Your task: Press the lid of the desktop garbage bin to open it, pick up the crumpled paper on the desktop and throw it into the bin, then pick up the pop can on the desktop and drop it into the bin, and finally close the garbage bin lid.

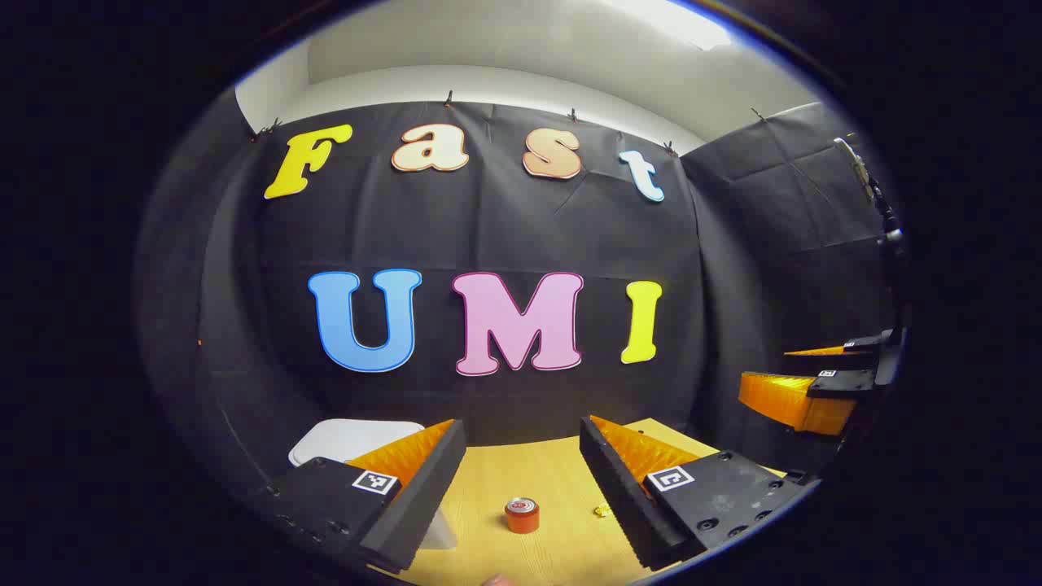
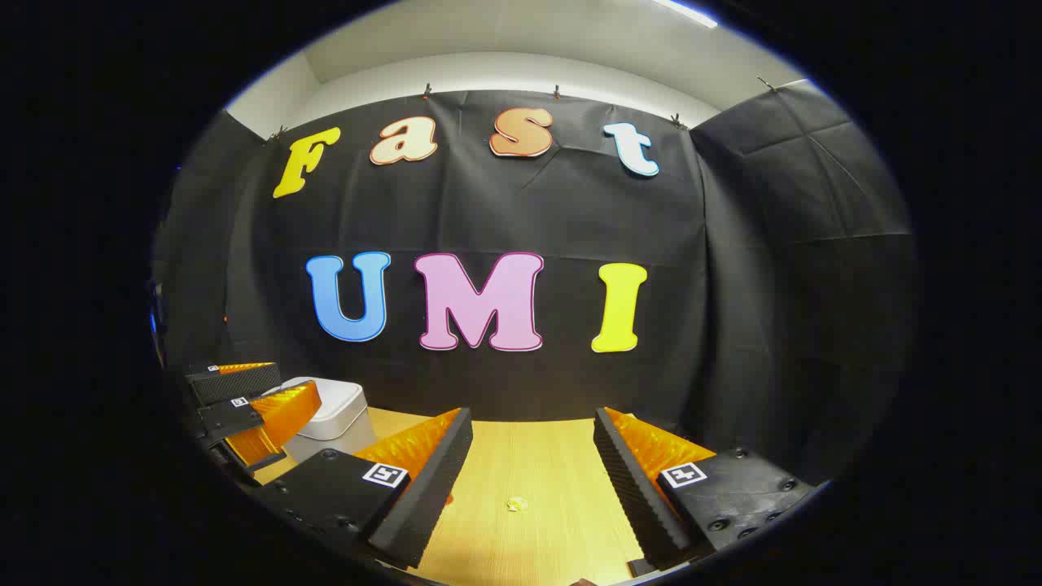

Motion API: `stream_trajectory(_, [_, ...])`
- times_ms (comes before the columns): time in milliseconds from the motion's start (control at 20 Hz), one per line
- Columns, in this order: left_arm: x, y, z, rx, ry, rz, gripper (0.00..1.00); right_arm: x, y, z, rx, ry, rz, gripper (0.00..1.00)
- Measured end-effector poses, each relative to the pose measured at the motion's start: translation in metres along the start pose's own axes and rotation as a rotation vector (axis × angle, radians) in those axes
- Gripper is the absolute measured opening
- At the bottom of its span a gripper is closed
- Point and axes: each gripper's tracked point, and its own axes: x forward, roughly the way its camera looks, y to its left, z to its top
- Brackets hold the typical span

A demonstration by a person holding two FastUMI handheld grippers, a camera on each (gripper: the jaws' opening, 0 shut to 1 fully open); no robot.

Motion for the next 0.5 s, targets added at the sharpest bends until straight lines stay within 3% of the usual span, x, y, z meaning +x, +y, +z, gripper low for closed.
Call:
stream_trajectory(400, [-0.008,-0.008,0.010,0.021,-0.038,-0.036,0.95,0.003,0.006,0.006,-0.024,-0.014,0.018,0.96])
stream_trajectory(450, [-0.009,-0.007,0.011,0.020,-0.044,-0.037,0.95,0.001,0.011,0.011,-0.027,-0.034,0.034,1.00])
stream_trajectory(500, [-0.010,-0.006,0.013,0.019,-0.046,-0.037,0.95,0.001,0.014,0.014,-0.022,-0.043,0.040,0.96])
